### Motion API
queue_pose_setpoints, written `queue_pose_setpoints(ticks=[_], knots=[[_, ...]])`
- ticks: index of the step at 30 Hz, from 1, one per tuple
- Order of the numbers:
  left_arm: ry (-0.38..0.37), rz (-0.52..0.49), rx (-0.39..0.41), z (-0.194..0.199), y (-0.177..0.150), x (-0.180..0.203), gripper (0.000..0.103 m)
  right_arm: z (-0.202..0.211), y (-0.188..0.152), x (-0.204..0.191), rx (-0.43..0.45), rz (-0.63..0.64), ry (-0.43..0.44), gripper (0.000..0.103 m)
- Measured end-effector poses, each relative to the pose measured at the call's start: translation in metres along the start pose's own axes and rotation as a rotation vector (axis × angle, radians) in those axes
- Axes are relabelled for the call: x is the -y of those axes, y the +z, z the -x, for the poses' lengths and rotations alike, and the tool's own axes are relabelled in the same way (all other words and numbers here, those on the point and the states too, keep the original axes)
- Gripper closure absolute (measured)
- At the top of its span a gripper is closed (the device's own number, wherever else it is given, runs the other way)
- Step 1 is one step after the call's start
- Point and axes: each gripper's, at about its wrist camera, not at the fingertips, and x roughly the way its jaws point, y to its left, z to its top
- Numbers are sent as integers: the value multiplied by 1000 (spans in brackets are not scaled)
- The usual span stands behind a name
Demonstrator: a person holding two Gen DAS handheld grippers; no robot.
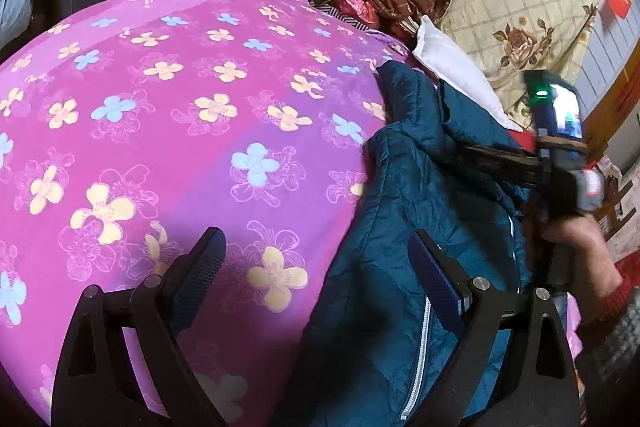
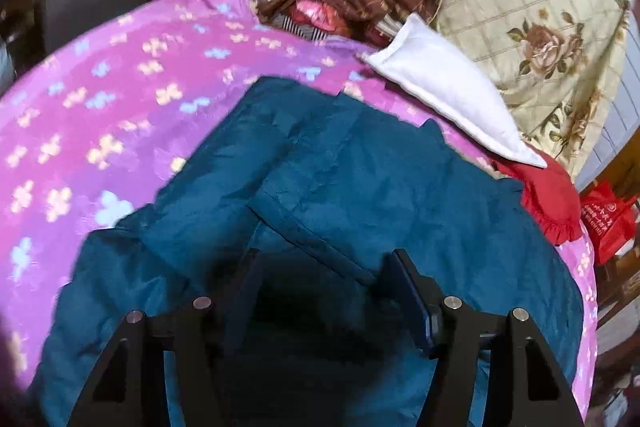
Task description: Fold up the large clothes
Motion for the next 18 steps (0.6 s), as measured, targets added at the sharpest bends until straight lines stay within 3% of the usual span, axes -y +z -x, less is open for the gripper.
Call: queue_pose_setpoints(ticks=[2,5,6,9,14,18], knots=[[-7,1,-8,-2,1,0,11,-12,2,-5,1,27,-51,42],[-4,4,-12,-4,1,-1,11,-20,7,-5,-4,13,-70,82],[-3,6,-13,-4,1,-2,11,-21,9,-4,-8,7,-76,88],[-8,21,-16,-5,2,-3,11,-13,10,-3,10,4,-68,94],[-6,12,-15,-5,1,-1,11,11,1,-20,28,12,41,94],[8,-2,-19,-6,0,2,11,4,-4,-37,9,60,2,87]])
